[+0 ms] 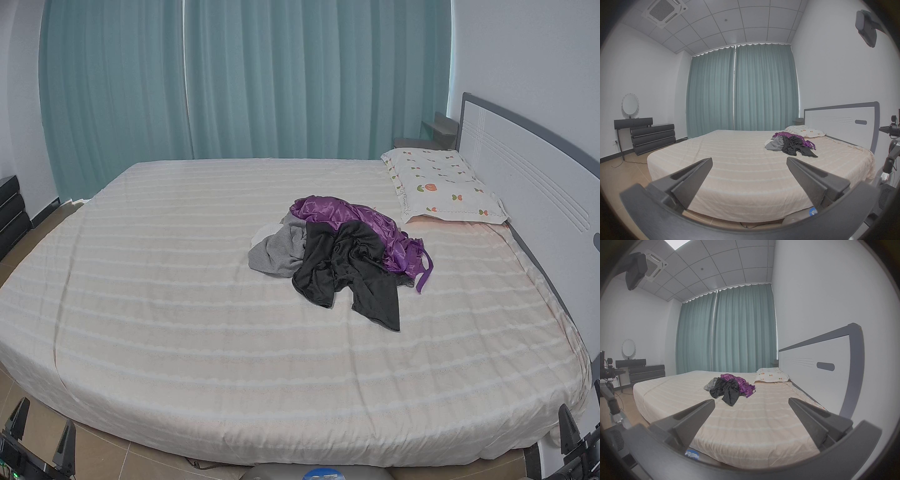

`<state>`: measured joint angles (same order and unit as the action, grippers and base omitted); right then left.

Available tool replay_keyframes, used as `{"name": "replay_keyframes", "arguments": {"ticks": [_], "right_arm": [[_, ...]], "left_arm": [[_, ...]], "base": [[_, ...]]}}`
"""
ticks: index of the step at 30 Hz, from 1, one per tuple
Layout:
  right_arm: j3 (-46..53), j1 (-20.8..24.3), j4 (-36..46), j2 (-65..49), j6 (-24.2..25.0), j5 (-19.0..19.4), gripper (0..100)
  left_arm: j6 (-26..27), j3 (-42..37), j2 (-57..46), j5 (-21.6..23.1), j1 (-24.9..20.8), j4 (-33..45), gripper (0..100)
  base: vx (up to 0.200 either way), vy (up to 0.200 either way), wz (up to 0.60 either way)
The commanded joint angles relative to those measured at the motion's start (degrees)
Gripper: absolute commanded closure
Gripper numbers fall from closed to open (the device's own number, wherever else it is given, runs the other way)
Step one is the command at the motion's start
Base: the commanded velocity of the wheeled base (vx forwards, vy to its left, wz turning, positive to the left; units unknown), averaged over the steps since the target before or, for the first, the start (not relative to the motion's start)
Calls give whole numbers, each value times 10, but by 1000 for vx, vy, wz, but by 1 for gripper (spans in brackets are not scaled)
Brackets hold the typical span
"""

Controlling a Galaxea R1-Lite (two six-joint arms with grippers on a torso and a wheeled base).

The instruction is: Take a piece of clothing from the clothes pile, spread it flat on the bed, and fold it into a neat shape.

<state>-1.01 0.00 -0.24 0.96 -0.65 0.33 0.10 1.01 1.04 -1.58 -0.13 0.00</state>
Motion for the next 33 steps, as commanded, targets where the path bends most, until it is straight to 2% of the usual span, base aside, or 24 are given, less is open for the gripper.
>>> {"name": "replay_keyframes", "arguments": {"ticks": [1, 4, 5, 7, 10, 11, 15, 18, 21, 22, 28, 33], "right_arm": [[-26, 5, -12, -4, 11, 7, 0], [-128, 11, -10, 55, 38, 20, 0], [-128, 11, -10, 55, 38, 20, 0], [-123, 13, 7, 110, 12, 46, 0], [-115, 13, 4, 160, 9, 67, 0], [-116, 16, -7, 220, 23, 78, 0], [-131, 25, -58, 329, 54, 95, 0], [-137, 35, -93, 385, 55, 97, 0], [-153, 47, -150, 490, 57, 97, 0], [-153, 47, -150, 490, 57, 97, 0], [-215, 77, -222, 686, 62, 96, 0], [-284, 90, -274, 843, 86, 92, 0]], "left_arm": [[0, -10, -10, -1, 0, 0, 0], [0, -10, -10, 0, 0, 0, 0], [0, -10, -10, 0, 0, 0, 0], [0, -10, -10, -1, 0, 0, 0], [0, -10, -10, -1, 0, 0, 0], [0, -10, -10, 0, 0, 0, 0], [0, -10, -10, -1, 0, 0, 0], [0, -10, -10, 0, 0, 0, 0], [0, -10, -10, 0, 0, 0, 0], [0, -10, -10, 0, 0, 0, 0], [0, -10, -10, -1, 0, 0, 0], [0, -10, -10, 0, 0, 0, 0]], "base": [[0, 0, 0], [0, 0, 0], [0, 0, 0], [0, 0, 0], [0, 0, 0], [0, 0, 0], [0, 0, 0], [0, 0, 0], [0, 0, 0], [0, 0, 0], [0, 0, 0], [0, 0, 0]]}}
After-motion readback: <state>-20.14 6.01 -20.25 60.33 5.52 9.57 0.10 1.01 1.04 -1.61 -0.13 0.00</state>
